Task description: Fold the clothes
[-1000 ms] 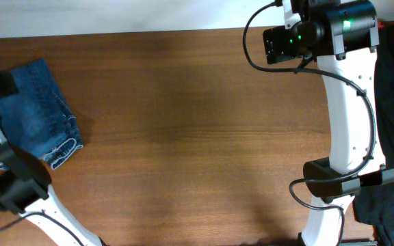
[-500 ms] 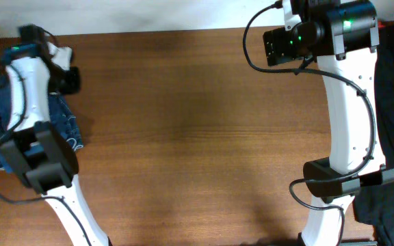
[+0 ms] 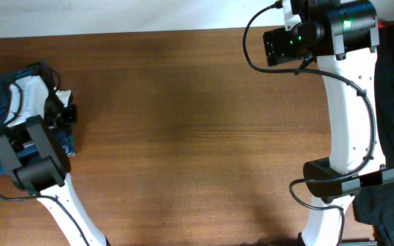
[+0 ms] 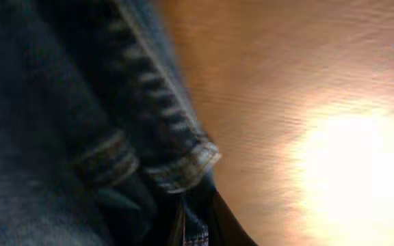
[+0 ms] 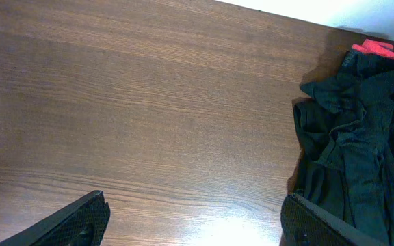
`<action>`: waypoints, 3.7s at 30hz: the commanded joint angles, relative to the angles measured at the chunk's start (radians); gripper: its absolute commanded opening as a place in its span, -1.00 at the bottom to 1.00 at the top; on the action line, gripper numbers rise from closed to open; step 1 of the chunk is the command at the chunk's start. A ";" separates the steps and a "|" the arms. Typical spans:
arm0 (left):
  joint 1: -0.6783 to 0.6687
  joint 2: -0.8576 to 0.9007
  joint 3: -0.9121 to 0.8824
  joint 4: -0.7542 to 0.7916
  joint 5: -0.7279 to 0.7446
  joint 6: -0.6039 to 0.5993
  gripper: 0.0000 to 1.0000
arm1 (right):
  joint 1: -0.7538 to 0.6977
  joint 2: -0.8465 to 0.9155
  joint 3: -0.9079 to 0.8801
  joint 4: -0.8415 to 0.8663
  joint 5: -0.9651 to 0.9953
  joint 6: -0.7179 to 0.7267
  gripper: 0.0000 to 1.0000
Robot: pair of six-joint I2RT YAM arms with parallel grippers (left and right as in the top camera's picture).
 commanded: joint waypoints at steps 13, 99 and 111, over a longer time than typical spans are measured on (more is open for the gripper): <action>0.112 0.003 -0.010 -0.022 -0.084 -0.117 -0.83 | -0.005 0.005 0.005 0.004 -0.004 -0.003 0.71; 0.105 0.258 0.937 -0.241 0.056 -0.193 0.19 | -0.005 0.005 0.003 -0.056 -0.108 -0.028 0.97; -0.050 0.123 1.234 -0.468 0.042 -0.192 0.98 | -0.035 0.005 0.003 -0.056 -0.051 -0.012 0.97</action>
